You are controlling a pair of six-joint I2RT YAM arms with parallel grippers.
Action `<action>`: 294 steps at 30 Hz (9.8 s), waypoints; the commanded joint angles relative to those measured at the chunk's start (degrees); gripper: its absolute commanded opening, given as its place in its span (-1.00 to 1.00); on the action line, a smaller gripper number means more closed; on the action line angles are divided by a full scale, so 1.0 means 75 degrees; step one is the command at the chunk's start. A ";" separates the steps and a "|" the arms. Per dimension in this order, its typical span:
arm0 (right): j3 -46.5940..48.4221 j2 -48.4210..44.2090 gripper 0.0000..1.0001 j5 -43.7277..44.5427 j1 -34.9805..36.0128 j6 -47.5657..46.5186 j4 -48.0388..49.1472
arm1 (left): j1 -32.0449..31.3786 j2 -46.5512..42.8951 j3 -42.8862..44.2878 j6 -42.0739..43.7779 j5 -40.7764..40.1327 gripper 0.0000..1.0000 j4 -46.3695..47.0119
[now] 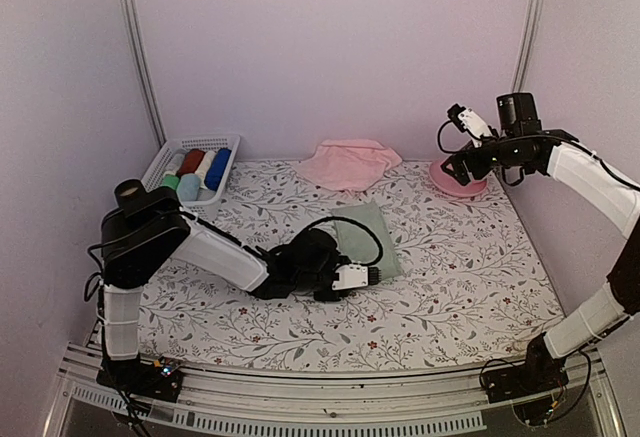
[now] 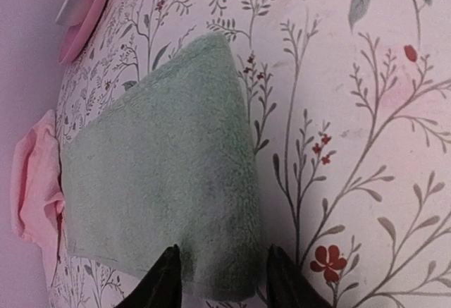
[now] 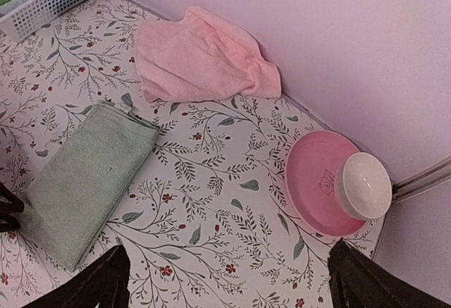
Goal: Roll the towels
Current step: Roll the towel at the center of the board.
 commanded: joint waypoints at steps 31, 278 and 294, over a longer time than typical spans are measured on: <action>-0.5370 -0.0436 0.66 -0.2286 0.2628 -0.5767 0.3929 | 0.1469 -0.0262 0.0523 -0.3013 0.4274 -1.00 -0.1815; -0.3979 0.0423 -0.07 -0.3257 0.2336 -0.5291 0.1849 | 0.1196 0.0633 0.1871 -0.2233 0.4144 -1.00 -0.4390; -0.3952 0.1615 -0.23 -0.0985 0.3620 -0.4580 0.3033 | 0.1712 0.1180 0.2664 -0.2787 0.5922 -1.00 -0.5117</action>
